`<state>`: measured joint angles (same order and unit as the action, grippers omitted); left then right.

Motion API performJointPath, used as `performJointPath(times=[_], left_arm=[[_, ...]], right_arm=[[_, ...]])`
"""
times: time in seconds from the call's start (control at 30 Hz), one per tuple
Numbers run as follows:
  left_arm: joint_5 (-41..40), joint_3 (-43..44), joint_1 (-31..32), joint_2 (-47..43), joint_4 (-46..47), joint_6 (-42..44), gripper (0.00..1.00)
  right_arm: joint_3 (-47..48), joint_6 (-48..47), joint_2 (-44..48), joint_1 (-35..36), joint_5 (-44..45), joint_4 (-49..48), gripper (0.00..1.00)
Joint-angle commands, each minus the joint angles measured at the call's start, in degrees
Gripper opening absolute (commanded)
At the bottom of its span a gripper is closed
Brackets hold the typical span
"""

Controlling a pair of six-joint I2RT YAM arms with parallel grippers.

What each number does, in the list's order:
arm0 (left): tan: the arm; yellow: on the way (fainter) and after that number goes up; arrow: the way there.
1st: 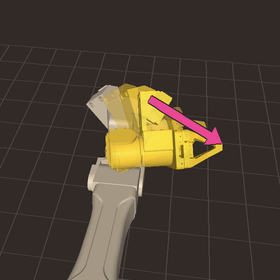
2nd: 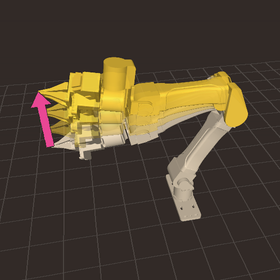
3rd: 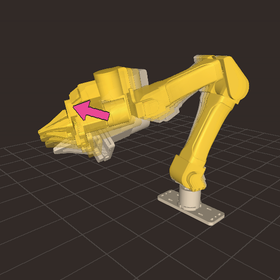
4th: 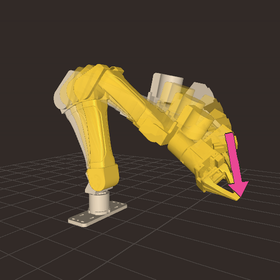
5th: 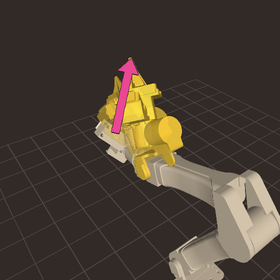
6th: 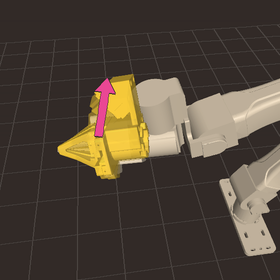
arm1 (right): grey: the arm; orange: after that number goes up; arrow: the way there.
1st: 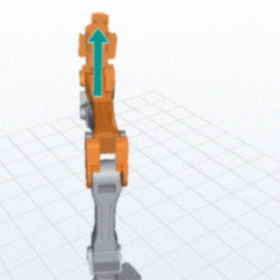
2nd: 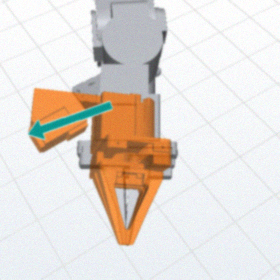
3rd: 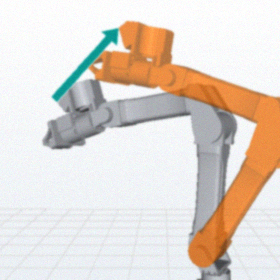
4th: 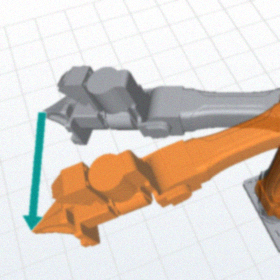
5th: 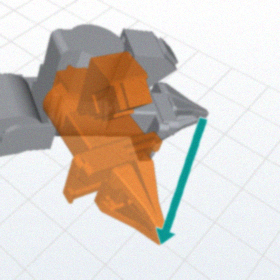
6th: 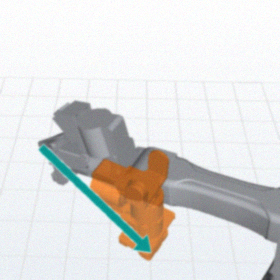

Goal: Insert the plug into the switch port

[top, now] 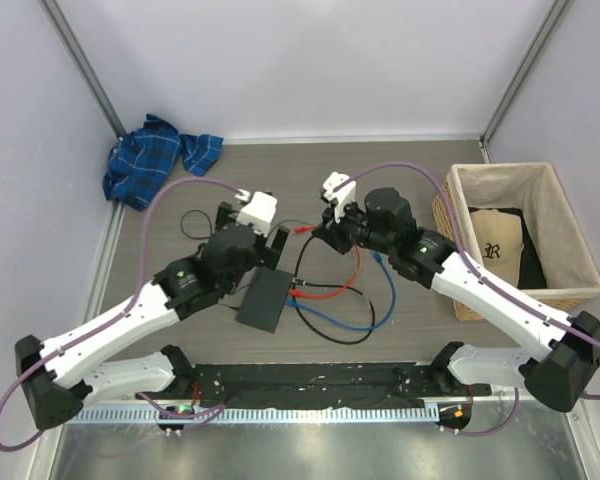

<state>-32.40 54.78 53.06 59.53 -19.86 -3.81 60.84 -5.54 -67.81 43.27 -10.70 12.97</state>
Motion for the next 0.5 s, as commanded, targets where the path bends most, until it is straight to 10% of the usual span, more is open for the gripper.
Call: performJointPath(times=[0.0, 0.2, 0.47], left_arm=[[-6.09, -1.52, -2.25, -8.27, -5.34, -21.72, 1.0], [-0.49, -5.65, -10.07, -16.11, -11.6, -51.23, 1.0], [17.17, -7.5, -21.66, -11.11, -5.81, -68.07, 1.0]], right_arm=[[-2.3, -10.35, -0.22, -0.29, 3.58, -9.96, 0.01], [-7.31, -15.46, -1.36, -0.29, -0.8, -17.0, 0.01], [-11.0, -18.54, -0.48, 0.5, -3.8, -19.56, 0.01]])
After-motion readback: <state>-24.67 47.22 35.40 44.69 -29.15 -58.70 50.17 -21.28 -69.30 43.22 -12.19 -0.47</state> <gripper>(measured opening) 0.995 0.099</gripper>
